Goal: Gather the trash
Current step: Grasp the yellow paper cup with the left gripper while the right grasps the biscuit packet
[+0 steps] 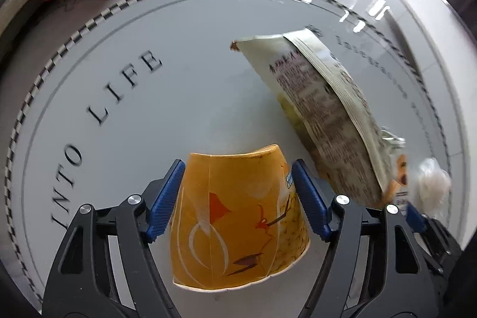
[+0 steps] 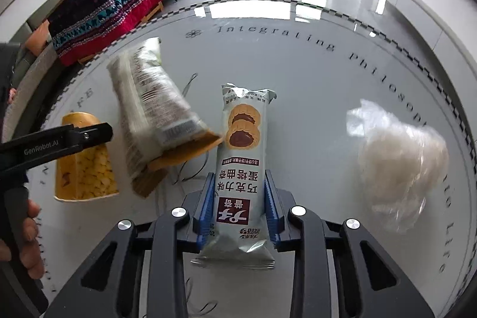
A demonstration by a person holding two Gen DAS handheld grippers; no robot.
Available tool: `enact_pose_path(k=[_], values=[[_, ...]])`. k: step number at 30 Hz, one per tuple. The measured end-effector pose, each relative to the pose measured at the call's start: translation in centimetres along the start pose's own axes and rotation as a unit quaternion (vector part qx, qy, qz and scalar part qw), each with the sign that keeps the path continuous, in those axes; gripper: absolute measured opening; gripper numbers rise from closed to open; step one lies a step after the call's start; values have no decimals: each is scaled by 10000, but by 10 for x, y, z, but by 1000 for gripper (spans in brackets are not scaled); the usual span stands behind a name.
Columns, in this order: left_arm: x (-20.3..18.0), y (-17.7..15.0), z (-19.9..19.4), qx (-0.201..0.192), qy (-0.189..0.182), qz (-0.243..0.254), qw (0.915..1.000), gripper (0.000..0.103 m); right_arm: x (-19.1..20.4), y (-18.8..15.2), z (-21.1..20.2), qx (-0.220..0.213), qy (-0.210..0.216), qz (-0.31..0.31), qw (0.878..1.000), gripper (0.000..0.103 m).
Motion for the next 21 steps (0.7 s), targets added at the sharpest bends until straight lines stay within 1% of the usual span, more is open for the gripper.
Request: enact_pose_path(k=[3,10,13,18,21], values=[[2,-10,-7,-4,-150,42,9999,71,4,-12,-11,1,95,46,9999,32],[13,-43,-42,-118,-446,101,9989,71,15,-42,-48,-103,144,40,9998,32],[17,-56,-59,-212,-494,137,9985,71,24,-54,-64,-160,156,14,9997,32],[33,-78,-82,-304,-634,122,9975,71,46,-77,-92,-236,215,-143,9994,32],[46,-91,-97,-382,-708,80,9967,71,70,-93,-110,-283,310,-330,9986,32]])
Point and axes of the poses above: each gripper's, at about its wrist camera, not at the fingertips, and z roughly the way its jaws point, x to its left, y to its top, the point moved 6 cm from there along z, roughly the way its jaws point, and after that the axes turned 1 degree about x, right-handed, at the moved point
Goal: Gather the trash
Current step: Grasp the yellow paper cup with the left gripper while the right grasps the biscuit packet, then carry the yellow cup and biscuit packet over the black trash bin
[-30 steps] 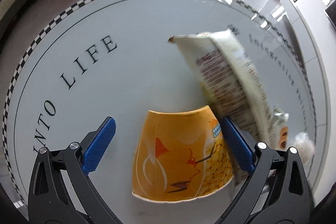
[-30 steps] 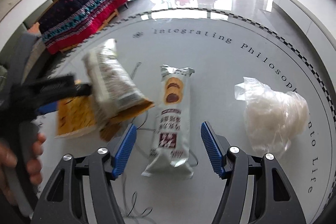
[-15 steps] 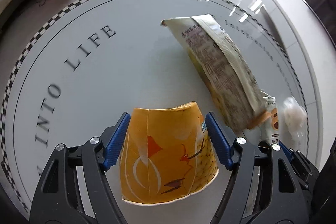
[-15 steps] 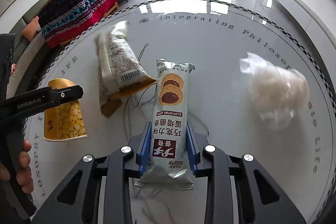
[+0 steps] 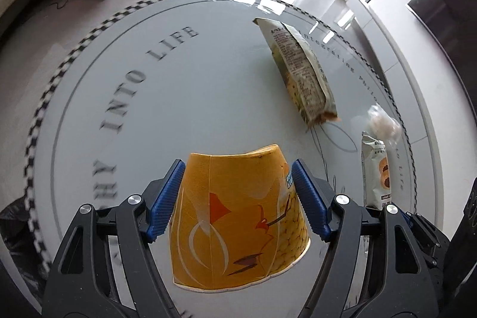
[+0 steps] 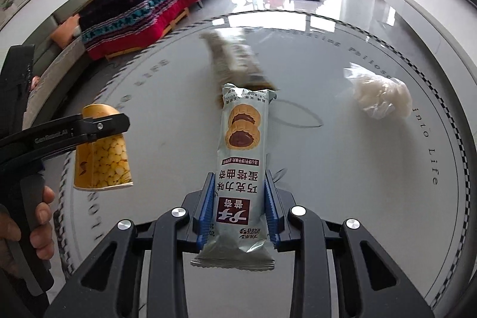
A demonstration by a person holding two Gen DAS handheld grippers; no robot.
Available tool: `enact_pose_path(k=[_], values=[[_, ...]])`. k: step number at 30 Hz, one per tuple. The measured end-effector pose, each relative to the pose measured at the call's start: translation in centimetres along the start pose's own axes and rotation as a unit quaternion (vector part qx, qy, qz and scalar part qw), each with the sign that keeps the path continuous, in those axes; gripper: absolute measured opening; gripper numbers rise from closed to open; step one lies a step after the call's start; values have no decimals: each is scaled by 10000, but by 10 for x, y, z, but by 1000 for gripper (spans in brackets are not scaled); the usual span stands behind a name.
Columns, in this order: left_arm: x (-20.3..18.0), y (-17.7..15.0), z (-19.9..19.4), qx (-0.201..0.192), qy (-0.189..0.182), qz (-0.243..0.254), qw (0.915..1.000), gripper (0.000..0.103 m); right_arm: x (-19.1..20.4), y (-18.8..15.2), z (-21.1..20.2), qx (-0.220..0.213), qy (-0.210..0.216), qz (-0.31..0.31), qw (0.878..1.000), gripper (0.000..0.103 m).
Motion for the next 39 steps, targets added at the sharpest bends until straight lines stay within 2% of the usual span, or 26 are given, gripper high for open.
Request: enact_pose_path(k=[6,12,17,21,27,32,33,34,35,36,37,39], values=[[38,-32,-39,-169,-119,-212,9996,71,68,-25,-16,0,274,-433,9987,32],[84,-57,-76,-433,-67,-423,9981,71,135,-48,-24,55,607,-847,9945,32],[140,-87,-112,-671,187,-651,9954,71,200,-76,-25,203,1029,-1297,9860,32],[200,-127,-148,-867,554,-955,9901,71,256,-100,-27,327,1343,-1749,9748,32],[272,-173,-183,-1043,1151,-1488,9766,71,338,-143,-21,660,1908,-2404,9494,32],[327,-210,-202,-1125,1517,-2034,9607,72,395,-172,-10,984,2145,-2821,9299,33],[335,-215,-206,-1151,1547,-2117,9581,72,405,-176,-7,1062,2164,-2875,9269,37],[347,-222,-211,-1191,1607,-2266,9532,78,419,-182,0,1205,2145,-3000,9216,45],[356,-227,-214,-1201,1696,-2384,9487,95,429,-187,4,1258,2061,-3091,9199,65],[365,-234,-219,-1223,1838,-2519,9423,97,436,-189,7,1234,1985,-3146,9200,70],[378,-241,-226,-1296,2055,-2690,9320,97,444,-192,6,1130,1978,-3214,9191,70],[394,-251,-231,-1281,2251,-2919,9207,97,451,-198,7,1126,1989,-3355,9139,70]])
Point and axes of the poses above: each gripper's, at about its wrist camera, not at the fingertips, and z roughly the way its jaws point, x to its left, y to its top, the point moved 6 cm from there along z, roughly the way its jaws point, and after that the axes turned 1 degree about x, right-handed, at the moved point
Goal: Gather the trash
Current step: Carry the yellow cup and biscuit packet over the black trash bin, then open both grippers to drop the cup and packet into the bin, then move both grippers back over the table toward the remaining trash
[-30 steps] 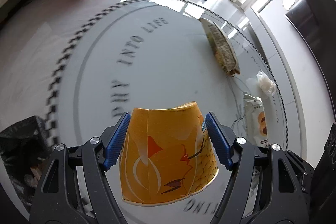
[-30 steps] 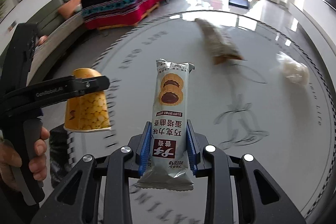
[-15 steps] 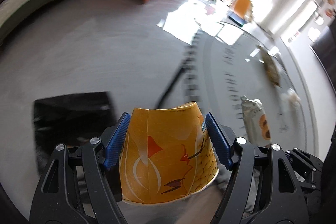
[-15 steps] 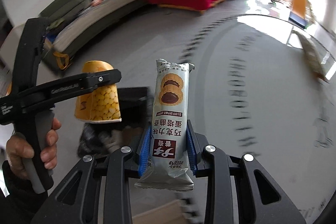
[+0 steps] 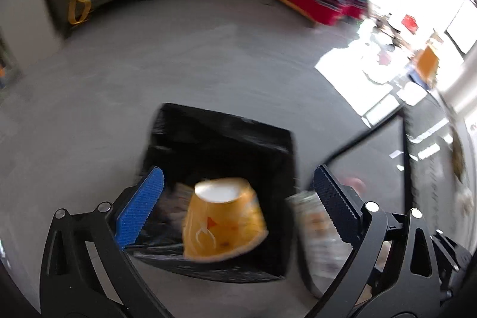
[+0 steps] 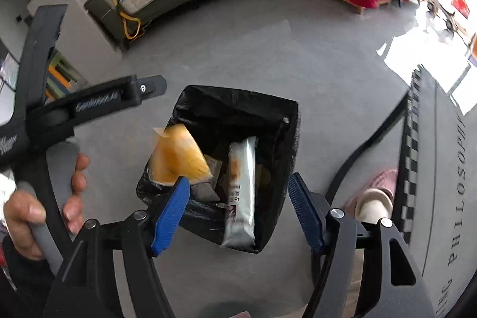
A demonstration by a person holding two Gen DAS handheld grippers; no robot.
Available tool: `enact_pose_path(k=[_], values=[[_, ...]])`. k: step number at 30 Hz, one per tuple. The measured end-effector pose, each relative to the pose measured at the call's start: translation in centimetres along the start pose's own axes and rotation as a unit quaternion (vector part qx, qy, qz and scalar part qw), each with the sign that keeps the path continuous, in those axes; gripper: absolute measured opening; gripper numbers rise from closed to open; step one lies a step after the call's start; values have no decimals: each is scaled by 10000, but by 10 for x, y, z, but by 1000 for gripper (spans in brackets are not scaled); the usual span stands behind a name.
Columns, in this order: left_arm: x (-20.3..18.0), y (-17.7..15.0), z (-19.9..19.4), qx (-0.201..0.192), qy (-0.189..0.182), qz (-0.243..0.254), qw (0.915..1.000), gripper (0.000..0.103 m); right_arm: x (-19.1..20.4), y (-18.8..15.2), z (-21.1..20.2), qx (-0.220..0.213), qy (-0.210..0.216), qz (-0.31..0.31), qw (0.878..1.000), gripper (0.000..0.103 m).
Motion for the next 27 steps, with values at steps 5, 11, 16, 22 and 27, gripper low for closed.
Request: enact_pose_path(k=[5,11,16,22,27], values=[[18,-4,13,251,-152,-370,9989,97,0,-4,4,38,-15,13,10000,70],[-1,-4,16,285,-147,-31,9995,97,-12,-10,-8,-70,30,196,9998,70],[-24,-3,12,246,-225,195,9993,97,-27,-13,-22,-220,118,355,9991,70],[-62,-5,5,217,-362,562,9975,97,-54,-20,-45,-482,307,690,9960,70],[-101,-7,-2,206,-573,839,9946,97,-86,-30,-69,-728,281,984,9921,70]])
Point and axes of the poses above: each gripper's, at about its wrist camera, not at the fingertips, and z roughly the way its jaws point, x to its left, y to its top, the point moved 6 cm from there along z, roughly the way its jaws point, and after that the axes turned 1 degree about x, right-handed, at the moved point
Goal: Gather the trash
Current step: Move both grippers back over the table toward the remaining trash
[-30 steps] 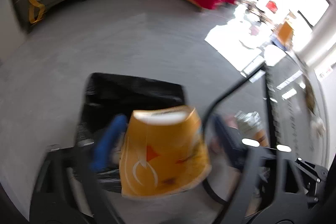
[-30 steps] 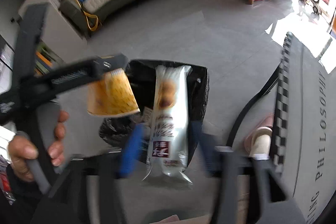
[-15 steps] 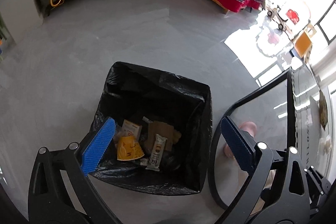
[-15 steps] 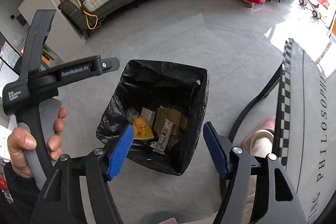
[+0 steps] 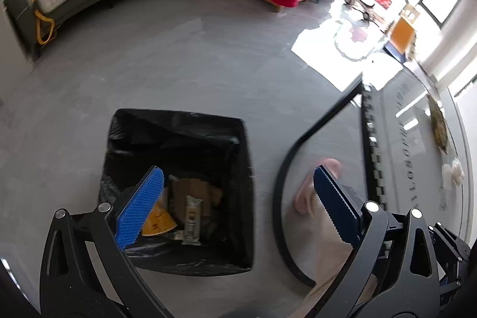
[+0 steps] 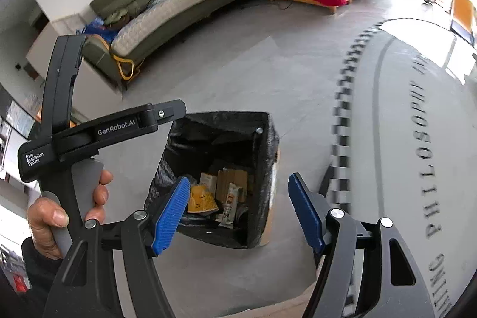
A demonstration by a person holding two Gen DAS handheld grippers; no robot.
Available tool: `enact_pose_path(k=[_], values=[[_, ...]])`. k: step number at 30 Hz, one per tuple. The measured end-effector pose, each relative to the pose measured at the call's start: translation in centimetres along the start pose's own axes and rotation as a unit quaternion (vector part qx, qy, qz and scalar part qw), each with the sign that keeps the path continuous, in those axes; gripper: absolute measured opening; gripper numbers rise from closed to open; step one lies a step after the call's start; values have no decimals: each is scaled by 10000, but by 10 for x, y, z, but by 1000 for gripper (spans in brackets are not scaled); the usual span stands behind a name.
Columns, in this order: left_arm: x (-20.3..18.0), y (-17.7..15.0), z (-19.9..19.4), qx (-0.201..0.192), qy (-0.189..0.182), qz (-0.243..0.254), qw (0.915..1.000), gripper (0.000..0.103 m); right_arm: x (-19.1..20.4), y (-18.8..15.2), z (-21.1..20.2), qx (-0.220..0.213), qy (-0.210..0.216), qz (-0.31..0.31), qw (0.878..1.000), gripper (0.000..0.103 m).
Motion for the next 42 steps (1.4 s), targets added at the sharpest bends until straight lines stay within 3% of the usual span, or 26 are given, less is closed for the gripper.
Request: enact_pose_path(k=[6,12,18,31,39,42], values=[[-67,7,4,57,-344,503,9981,97,-53,1,-36,-351,-194,420,9983,70],[-139,9,22,233,-704,920,9930,97,-130,-1,-75,-633,-698,970,9908,70],[-227,11,36,356,-1062,1597,9808,97,-199,-12,-110,-820,-1131,1398,9803,70],[-391,10,77,626,-1554,2437,9553,97,-369,-37,-177,-1173,-2031,2538,9384,71],[-473,18,104,665,-1646,2749,9450,97,-444,-44,-192,-1162,-2420,2880,9192,76],[-503,23,117,784,-1724,2739,9429,97,-473,-42,-198,-1220,-2504,3169,9066,80]])
Point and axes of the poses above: each gripper's, at about its wrist camera, not at the fingertips, and z roughly the way its jaws point, x to its left, y to its top, the point moved 6 cm from there along z, roughly the way its jaws point, and after that the axes turned 1 degree about x, right-handed, at the moved point
